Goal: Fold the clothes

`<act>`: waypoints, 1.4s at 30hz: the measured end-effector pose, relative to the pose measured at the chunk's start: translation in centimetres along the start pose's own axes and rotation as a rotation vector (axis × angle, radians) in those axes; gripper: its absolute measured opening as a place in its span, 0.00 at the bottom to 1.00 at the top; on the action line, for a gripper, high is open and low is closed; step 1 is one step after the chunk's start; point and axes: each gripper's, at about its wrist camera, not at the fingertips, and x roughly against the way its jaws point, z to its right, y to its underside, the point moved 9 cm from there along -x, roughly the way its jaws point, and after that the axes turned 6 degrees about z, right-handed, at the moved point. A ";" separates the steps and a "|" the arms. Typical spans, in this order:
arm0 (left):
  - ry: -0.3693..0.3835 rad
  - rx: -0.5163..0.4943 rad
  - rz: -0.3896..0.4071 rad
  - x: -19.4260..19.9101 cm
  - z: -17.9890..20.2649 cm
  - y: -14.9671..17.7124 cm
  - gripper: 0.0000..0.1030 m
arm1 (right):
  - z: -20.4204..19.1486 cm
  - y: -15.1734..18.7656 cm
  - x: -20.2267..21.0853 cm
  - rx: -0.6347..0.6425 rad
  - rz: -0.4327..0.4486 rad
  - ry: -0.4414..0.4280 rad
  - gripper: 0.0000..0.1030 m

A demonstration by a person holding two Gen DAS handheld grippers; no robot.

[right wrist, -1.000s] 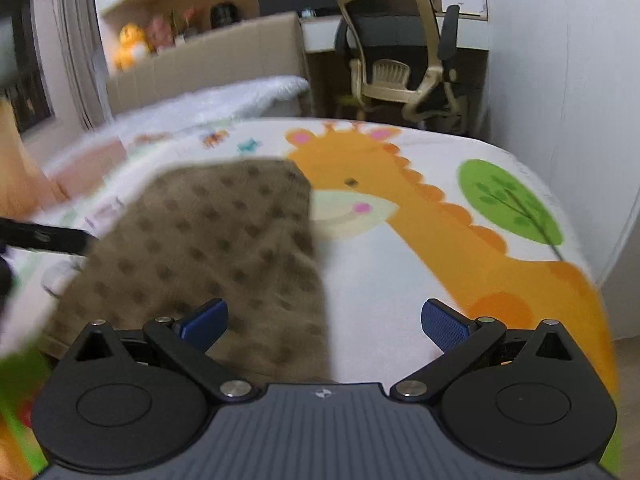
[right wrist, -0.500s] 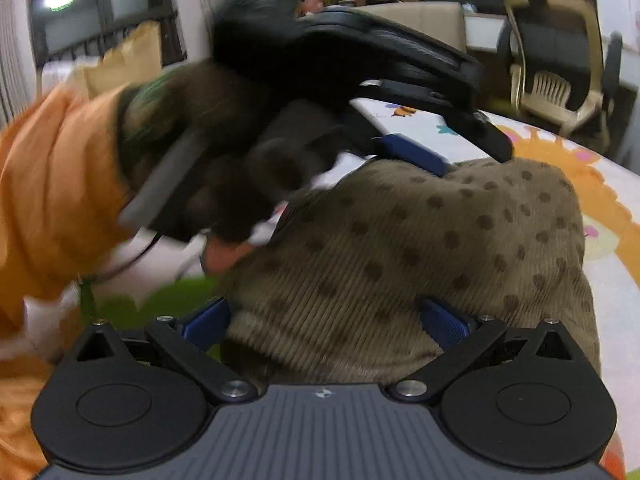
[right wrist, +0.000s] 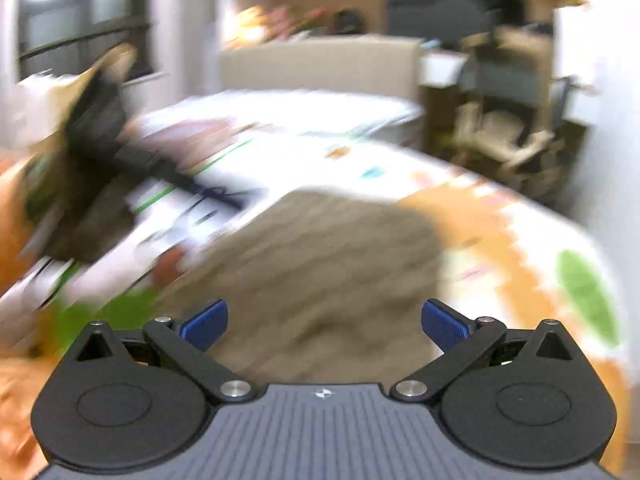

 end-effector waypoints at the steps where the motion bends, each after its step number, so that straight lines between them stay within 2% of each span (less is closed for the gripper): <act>1: -0.011 0.003 -0.013 0.1 -0.3 0.7 0.91 | 1.0 -0.6 -0.8 -0.015 0.004 0.030 1.00; 5: -0.056 -0.040 -0.053 -0.1 -0.7 2.9 0.91 | 3.8 -1.6 -4.8 -0.077 -0.025 0.097 1.00; 8: -0.094 -0.103 -0.064 -0.2 -0.8 3.6 0.93 | 4.3 1.2 -8.0 -0.045 -0.134 0.139 1.00; 14: -0.108 -0.114 -0.060 1.0 -1.2 3.6 0.92 | 6.0 5.1 -7.3 0.034 -0.228 0.257 1.00; 17: -0.040 -0.012 -0.048 1.1 -1.1 3.2 0.92 | 5.9 4.9 -4.8 -0.068 -0.204 0.180 1.00; 19: 0.001 0.056 -0.036 0.7 -1.1 2.7 0.92 | 5.1 4.0 -3.4 -0.130 -0.158 0.119 1.00; 23: 0.026 0.143 -0.015 -1.6 -1.7 1.8 0.92 | 2.5 2.5 -2.8 -0.193 -0.087 0.020 1.00; 25: 0.051 0.197 -0.019 -2.8 -2.1 1.7 0.92 | 1.2 2.6 -3.8 -0.178 -0.102 -0.006 1.00; 27: 0.082 0.246 -0.028 -3.7 -2.3 1.8 0.92 | 0.5 3.9 -5.2 -0.139 -0.159 0.003 1.00; 30: 0.114 0.255 -0.053 -4.5 -1.3 2.1 0.82 | 0.3 4.8 -6.2 -0.125 -0.194 0.011 1.00; 35: 0.076 0.151 -0.060 -5.0 -0.3 1.3 0.73 | 0.2 5.5 -7.6 -0.109 -0.224 0.016 1.00; 39: 0.065 0.048 -0.013 -5.0 -0.2 0.0 0.68 | -0.8 4.1 -10.2 -0.050 -0.210 0.005 1.00; 42: 0.040 0.048 0.031 -4.7 -1.9 -1.6 0.67 | -2.0 2.3 -13.1 0.012 -0.199 0.001 1.00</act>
